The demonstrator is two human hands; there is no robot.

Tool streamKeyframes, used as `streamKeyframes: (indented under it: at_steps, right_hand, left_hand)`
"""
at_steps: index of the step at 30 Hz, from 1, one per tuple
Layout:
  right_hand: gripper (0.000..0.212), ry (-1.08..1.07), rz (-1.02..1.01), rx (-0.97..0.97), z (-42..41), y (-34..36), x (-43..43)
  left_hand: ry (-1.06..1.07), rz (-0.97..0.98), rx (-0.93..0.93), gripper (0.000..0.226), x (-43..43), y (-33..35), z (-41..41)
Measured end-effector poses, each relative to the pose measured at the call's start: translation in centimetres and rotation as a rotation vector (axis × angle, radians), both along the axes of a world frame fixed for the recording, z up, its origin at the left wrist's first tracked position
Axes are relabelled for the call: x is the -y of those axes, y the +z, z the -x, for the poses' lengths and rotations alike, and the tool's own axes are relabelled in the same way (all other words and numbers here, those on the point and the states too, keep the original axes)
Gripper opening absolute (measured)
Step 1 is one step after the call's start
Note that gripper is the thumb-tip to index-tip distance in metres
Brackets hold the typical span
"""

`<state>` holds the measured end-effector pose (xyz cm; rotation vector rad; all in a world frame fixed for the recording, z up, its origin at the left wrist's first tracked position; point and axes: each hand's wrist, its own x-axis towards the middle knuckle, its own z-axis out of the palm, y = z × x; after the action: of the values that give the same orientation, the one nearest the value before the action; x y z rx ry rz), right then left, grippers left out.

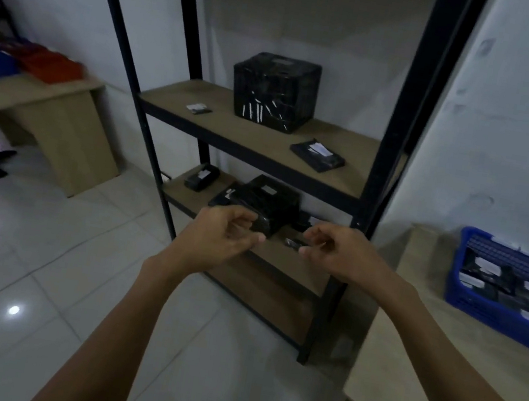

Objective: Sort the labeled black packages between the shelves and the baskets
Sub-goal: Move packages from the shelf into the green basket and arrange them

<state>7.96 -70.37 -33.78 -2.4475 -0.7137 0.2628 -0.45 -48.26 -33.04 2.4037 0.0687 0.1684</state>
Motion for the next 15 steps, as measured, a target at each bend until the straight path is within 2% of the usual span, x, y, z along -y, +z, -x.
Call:
streamKeyframes:
  at_steps: [7, 11, 15]
  right_hand:
    - [0.037, -0.172, -0.03, -0.021, -7.8, -2.2, -7.1]
    - [0.031, -0.29, -0.066, 0.019, -11.3, -3.2, -9.3]
    - [0.038, -0.436, -0.123, 0.066, -14.7, -3.5, -10.1]
  left_hand:
    - [-0.137, 0.051, -0.091, 0.049, -8.5, -2.9, -10.7]
    - [-0.231, 0.052, -0.113, 0.05, -10.8, -3.0, -16.1]
    - [-0.323, 0.028, -0.083, 0.048, -11.7, -3.1, -21.6]
